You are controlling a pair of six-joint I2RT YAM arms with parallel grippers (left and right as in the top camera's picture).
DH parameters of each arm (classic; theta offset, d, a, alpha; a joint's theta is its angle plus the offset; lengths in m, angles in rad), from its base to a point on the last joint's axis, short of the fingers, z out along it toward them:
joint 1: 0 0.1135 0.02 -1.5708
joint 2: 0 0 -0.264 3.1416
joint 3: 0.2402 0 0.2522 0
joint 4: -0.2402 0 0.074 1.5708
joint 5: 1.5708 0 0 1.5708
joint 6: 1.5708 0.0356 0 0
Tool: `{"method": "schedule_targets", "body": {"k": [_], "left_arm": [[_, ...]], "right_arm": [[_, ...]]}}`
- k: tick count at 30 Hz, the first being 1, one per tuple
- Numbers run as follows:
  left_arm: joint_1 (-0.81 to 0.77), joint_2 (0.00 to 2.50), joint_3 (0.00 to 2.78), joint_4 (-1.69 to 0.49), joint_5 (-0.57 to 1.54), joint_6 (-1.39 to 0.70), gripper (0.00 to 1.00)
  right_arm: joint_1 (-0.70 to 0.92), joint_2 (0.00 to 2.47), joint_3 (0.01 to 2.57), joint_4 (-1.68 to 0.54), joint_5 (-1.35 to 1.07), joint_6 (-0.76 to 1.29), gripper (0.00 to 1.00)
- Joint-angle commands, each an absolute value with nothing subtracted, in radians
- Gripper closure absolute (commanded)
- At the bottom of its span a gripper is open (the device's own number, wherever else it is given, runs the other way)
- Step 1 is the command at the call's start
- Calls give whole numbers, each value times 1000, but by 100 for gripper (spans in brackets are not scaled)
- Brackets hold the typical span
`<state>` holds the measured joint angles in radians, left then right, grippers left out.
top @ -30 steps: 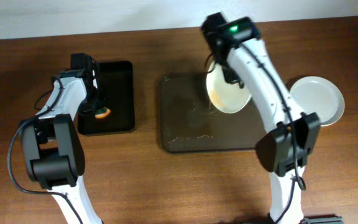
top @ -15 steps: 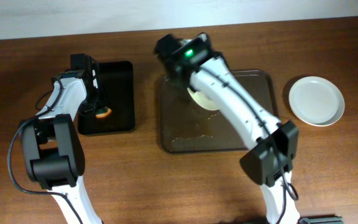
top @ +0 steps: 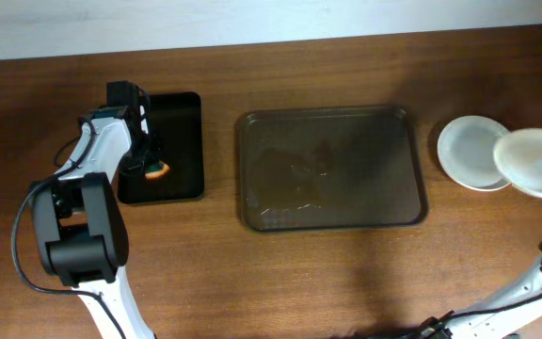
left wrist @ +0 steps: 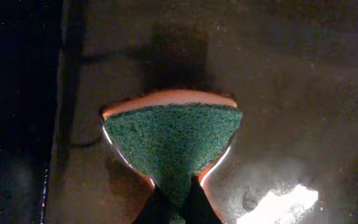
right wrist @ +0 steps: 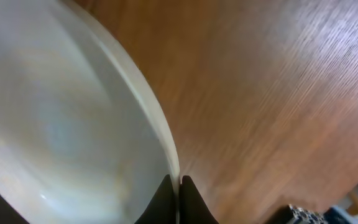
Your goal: Clean dirty plates on tray and stack at the side
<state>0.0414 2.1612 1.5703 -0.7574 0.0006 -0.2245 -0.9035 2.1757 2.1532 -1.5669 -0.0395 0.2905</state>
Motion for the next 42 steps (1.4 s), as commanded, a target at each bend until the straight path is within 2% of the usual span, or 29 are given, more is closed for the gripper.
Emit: {"method": "schedule_targets", "body": {"k": [1, 4, 9, 11, 14, 15, 16, 17, 20, 23, 25, 26, 27, 28, 29, 31, 34, 36, 39, 42], "left_arm": [[33, 2143, 1551, -748, 31, -208, 100], [33, 2143, 1551, -749, 31, -208, 100], [33, 2143, 1551, -749, 31, -208, 100], [33, 2143, 1551, -748, 31, -208, 100], [33, 2143, 1551, -748, 31, -208, 100], [33, 2143, 1551, -748, 31, -208, 100], [33, 2143, 1551, -748, 31, -208, 100], [33, 2143, 1551, -742, 31, -208, 100], [26, 2143, 1551, -733, 31, -204, 100], [6, 2144, 1551, -667, 32, -107, 100], [2, 2144, 1551, -612, 145, 20, 100], [2, 2144, 1551, -606, 148, 39, 96], [2, 2144, 1551, -606, 146, 38, 85], [2, 2143, 1551, -606, 146, 38, 41], [3, 2142, 1552, -602, 146, 38, 21], [3, 2084, 1594, -630, 146, 19, 12], [2, 1853, 1626, -755, 146, -28, 12], [2, 1753, 1626, -912, 147, -34, 0], [2, 1741, 1621, -1171, 222, -33, 0], [-11, 1721, 1620, -1266, 244, -33, 0]], "right_arm": [[-938, 2164, 2027, -1481, -107, 304, 96], [-866, 2165, 1901, -1362, -144, 277, 96], [-777, 2165, 1876, -1301, -112, 263, 95], [-770, 2165, 1869, -1302, -112, 263, 84], [-741, 2166, 1840, -1297, -126, 262, 80], [-725, 2166, 1840, -1305, -165, 262, 63], [-713, 2166, 1840, -1312, -224, 247, 55], [-680, 2166, 1840, -1316, -386, 156, 45], [-561, 2166, 1840, -1319, -434, 81, 42], [-381, 2166, 1840, -1279, -434, 74, 39], [-282, 2166, 1840, -1248, -403, 74, 31], [-242, 2166, 1840, -1242, -364, 75, 24], [-210, 2166, 1840, -1241, -337, 75, 22], [-190, 2166, 1840, -1242, -336, 75, 21], [-167, 2161, 1840, -1250, -348, 106, 21], [-154, 2115, 1840, -1253, -416, 112, 22], [-149, 1921, 1840, -1349, -411, 100, 22], [-121, 1811, 1840, -1445, -408, 55, 23], [31, 1657, 1772, -1541, -407, -12, 26], [81, 1498, 1691, -1538, -356, -11, 26]]}}
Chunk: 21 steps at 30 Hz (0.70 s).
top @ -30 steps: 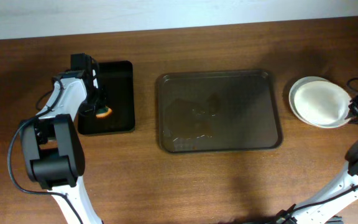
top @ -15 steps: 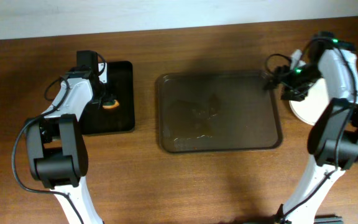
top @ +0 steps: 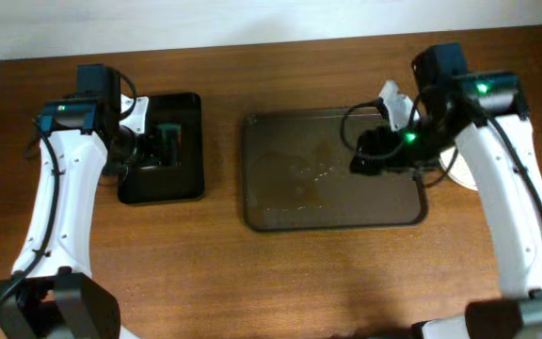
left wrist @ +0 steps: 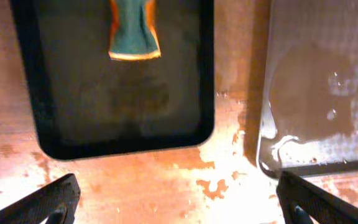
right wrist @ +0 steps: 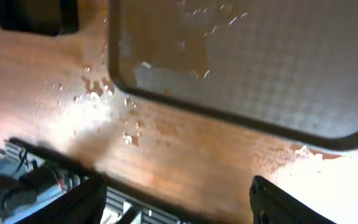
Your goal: Clean dirty plates on tray and stack at the side
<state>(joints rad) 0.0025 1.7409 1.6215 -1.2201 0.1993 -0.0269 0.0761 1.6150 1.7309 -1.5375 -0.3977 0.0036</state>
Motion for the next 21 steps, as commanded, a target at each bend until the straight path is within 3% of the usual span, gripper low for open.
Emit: {"method": "schedule_targets", "body": {"k": [1, 4, 7, 11, 21], "left_arm": [[-26, 1698, 1613, -1281, 244, -33, 0], [-103, 1472, 1478, -1199, 236, -33, 0], [-113, 1156, 1232, -1060, 231, -33, 0], [-113, 805, 964, -898, 123, -33, 0], [-113, 792, 963, -902, 123, -33, 0]], "right_arm": [[81, 1444, 1660, -1536, -331, -11, 25], [81, 1216, 1444, -1441, -294, -11, 20], [81, 1072, 1308, -1361, -294, -11, 2], [81, 1010, 1260, -1332, -253, -11, 2], [81, 1047, 1260, -1402, -257, -11, 2]]}}
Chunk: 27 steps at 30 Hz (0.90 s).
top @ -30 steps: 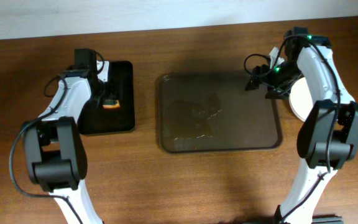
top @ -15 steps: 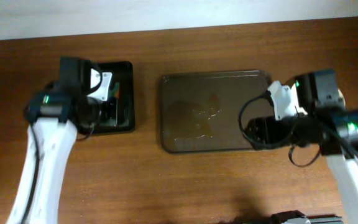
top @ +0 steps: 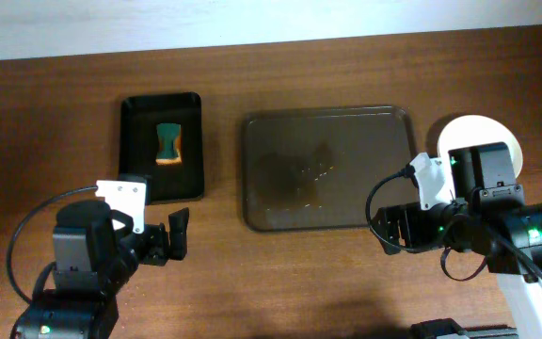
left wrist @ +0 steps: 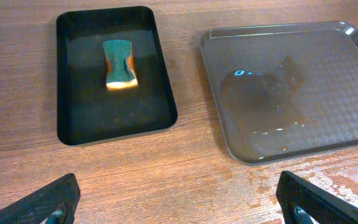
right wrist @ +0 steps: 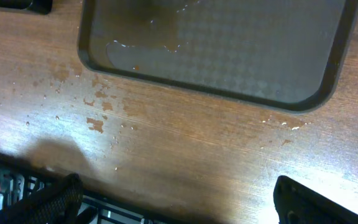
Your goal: Clean dirty plates on tray and stack at the side
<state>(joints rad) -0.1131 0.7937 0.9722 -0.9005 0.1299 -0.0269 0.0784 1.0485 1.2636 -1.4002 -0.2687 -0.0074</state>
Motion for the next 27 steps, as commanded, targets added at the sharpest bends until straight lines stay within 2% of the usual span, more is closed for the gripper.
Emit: {"method": "schedule_targets", "body": {"k": [1, 12, 16, 17, 18, 20, 23, 27], "left_arm": [[-113, 792, 963, -902, 123, -33, 0], [-113, 792, 963, -902, 123, -33, 0], [-113, 792, 963, -902, 123, -33, 0], [-113, 792, 963, -902, 123, -33, 0], [-113, 792, 963, -902, 123, -33, 0], [-113, 792, 963, -903, 123, -33, 0], [-113, 792, 963, -903, 123, -33, 0], [-113, 792, 963, -903, 123, -33, 0]], "right_arm": [[81, 1047, 1260, -1402, -257, -11, 2], [78, 1032, 1247, -1354, -249, -12, 2], [77, 810, 1082, -1115, -249, -23, 2], [77, 712, 980, -1015, -245, -23, 2], [77, 544, 783, -826, -246, -23, 2], [77, 401, 591, -662, -247, -22, 2], [77, 252, 391, -482, -250, -22, 2], [77, 120, 262, -326, -213, -23, 2]]}}
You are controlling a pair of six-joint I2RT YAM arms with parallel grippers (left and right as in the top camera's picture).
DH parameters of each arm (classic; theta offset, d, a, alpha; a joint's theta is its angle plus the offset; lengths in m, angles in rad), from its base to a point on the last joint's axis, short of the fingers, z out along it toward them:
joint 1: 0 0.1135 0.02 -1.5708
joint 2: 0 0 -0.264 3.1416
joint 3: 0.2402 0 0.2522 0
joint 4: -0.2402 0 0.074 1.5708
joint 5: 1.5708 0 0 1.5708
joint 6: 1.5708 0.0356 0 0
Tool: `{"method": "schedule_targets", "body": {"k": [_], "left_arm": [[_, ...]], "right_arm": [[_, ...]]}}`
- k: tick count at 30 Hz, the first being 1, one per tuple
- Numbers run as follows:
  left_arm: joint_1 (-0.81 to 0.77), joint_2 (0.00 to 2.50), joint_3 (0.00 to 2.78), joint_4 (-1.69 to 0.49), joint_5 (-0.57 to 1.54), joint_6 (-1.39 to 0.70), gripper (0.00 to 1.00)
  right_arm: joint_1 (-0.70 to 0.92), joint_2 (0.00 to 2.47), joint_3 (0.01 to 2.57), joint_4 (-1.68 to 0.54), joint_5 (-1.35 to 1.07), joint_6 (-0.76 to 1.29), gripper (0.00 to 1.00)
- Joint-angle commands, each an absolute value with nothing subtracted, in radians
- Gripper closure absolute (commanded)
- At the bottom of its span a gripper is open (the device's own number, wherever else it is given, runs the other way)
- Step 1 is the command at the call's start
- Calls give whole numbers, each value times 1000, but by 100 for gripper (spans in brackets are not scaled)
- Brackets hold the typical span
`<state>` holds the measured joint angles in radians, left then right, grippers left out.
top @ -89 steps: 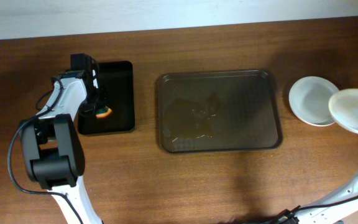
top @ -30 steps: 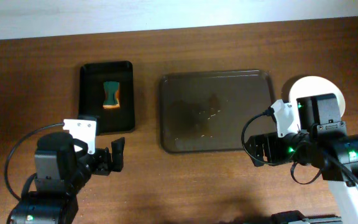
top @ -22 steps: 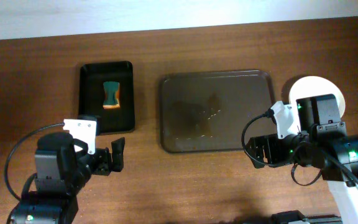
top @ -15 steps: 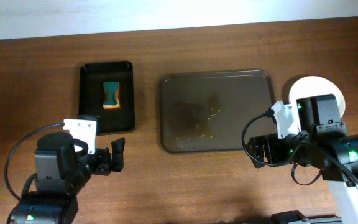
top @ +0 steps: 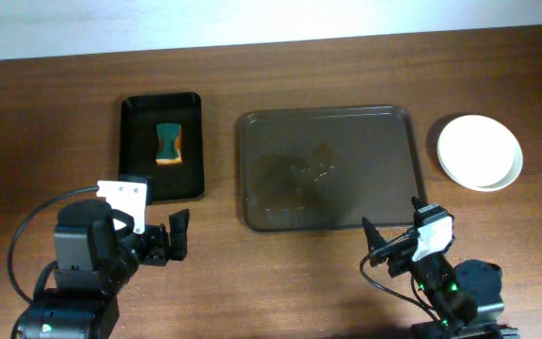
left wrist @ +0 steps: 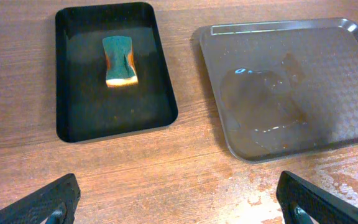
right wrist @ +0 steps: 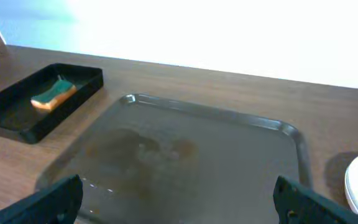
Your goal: Clean dirty plates on tray and stack at the side
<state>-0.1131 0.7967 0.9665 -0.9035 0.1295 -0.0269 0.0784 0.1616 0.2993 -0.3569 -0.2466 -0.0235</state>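
A stack of white plates (top: 479,153) sits on the table right of the grey tray (top: 418,169); its edge shows in the right wrist view. The tray holds no plates, only a film of water (left wrist: 263,99). A green-and-orange sponge (top: 167,142) lies in the black tray (top: 135,184). My left gripper (top: 165,239) hangs open near the front left, well short of the black tray, with nothing between its fingers (left wrist: 50,200). My right gripper (top: 385,252) is open and empty in front of the grey tray.
Water spots mark the wood in front of the grey tray (left wrist: 347,180). The black tray (right wrist: 17,115) and the sponge (right wrist: 53,92) also show at the left of the right wrist view. A pale wall runs along the far edge of the table (top: 271,19).
My right arm has drawn back from beside the plates to the table's front edge, its camera now looking level across the grey tray. The plate stack is fully uncovered. The left arm barely moved.
First my left gripper was shut on the sponge in the black tray, and my right was shut on a plate's rim over the stack. Then both were open, the sponge lying loose. Both arms have since drawn back to the front, the plates stacked at the right.
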Motion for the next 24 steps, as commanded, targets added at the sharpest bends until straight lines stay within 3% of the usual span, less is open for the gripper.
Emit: {"method": "schedule_targets", "body": {"k": [1, 11, 17, 19, 24], "left_arm": [[-113, 792, 963, -903, 123, -33, 0], [-113, 792, 963, -906, 123, -33, 0], [-113, 792, 963, -906, 123, -33, 0], [-113, 792, 963, -906, 123, -33, 0], [-113, 792, 963, -906, 123, -33, 0]], "right_arm": [[77, 96, 245, -319, -192, -23, 2], [76, 3, 5, 64, -117, -23, 2], [-20, 3, 6, 33, -67, -22, 2], [-21, 3, 6, -68, -67, -22, 2], [-21, 3, 6, -60, -67, -22, 2]]}}
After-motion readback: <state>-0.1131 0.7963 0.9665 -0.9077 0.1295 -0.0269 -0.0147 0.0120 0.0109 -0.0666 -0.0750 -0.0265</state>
